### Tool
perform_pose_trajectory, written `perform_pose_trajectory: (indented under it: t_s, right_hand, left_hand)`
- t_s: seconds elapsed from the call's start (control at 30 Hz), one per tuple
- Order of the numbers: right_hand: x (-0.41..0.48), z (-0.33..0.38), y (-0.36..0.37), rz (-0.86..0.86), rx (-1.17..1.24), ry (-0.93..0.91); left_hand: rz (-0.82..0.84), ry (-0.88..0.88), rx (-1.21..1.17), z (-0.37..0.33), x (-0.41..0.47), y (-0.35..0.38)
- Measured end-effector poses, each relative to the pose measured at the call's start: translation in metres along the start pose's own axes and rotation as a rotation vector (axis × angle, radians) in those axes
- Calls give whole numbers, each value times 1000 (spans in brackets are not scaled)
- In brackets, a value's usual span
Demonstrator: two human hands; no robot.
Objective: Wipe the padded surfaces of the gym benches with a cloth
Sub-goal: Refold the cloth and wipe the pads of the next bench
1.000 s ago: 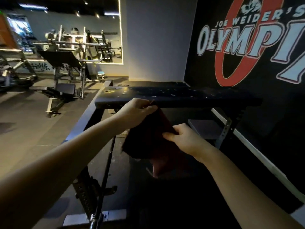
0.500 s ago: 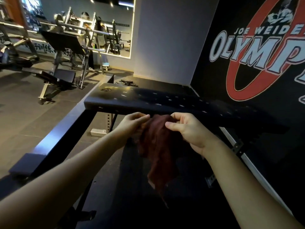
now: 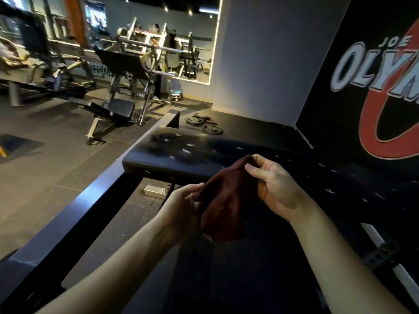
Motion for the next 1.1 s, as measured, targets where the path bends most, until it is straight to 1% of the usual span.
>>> perform_pose_trajectory:
  t_s: [0.1,0.17,0.23,0.3,0.37,0.47,0.57,0.6,0.67,0.77,0.83,0.9,0.93,0.97,1.03,1.07,1.1]
  right_hand:
    - [35,-8,-16,9,64,11]
    - [58,-13,-32,-6,72,23]
    - [80,-18,-55,-40,-21,20]
    - [100,-21,-78,-68,-137,19]
    - [118,-25,-97,-81,-178,22]
    - [145,-23,-124,-89,-135,21]
    - [166,-15,-144,47,-86,-9]
    - [171,-11,-149,100,-123,-32]
    - [179,-3,-157,142,-326,-112]
    - [193,4,-164,68,-714,-273]
    - [199,11,-171,30,-811,-334]
    - [203,17,-180,94,-803,-321]
    - [206,19,-183,183,-749,-286]
    - [208,18,-185,303,-633,-233]
    - [220,8,-177,516,-312,-76]
    - [230,0,-172,556,-228,4]
    - [240,-10,-166,546,-214,81]
  left_hand:
    - [-37,138,66,-15,33,1]
    - [-133,247,97,-28,51,6]
    - [-221,361,85,-38,64,12]
    - [-264,451,161,-49,75,26]
    - [-283,499,238,-60,88,38]
    - [-299,526,357,-76,113,57]
    - [-325,553,590,-92,139,74]
    - [-335,573,700,-96,146,79]
    - [-351,617,890,-104,153,88]
    - [-375,697,1122,-117,157,95]
    - [-366,684,1209,-126,156,100]
    - [-291,645,1221,-135,154,104]
    - [-228,622,1179,-140,153,105]
    - [-167,585,1112,-144,155,102]
    - [-88,427,957,-151,166,90]
    - [-58,334,898,-152,175,80]
    - [-43,271,843,-151,187,69]
Point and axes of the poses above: each hand's wrist, its own x-axis towards the middle knuckle, its own y-axis out of the palm, z = x × y, the point moved 3 cm from there along x, towards the middle knuckle, and after that the axes turned 14 degrees about -x, right-handed, at the moved point
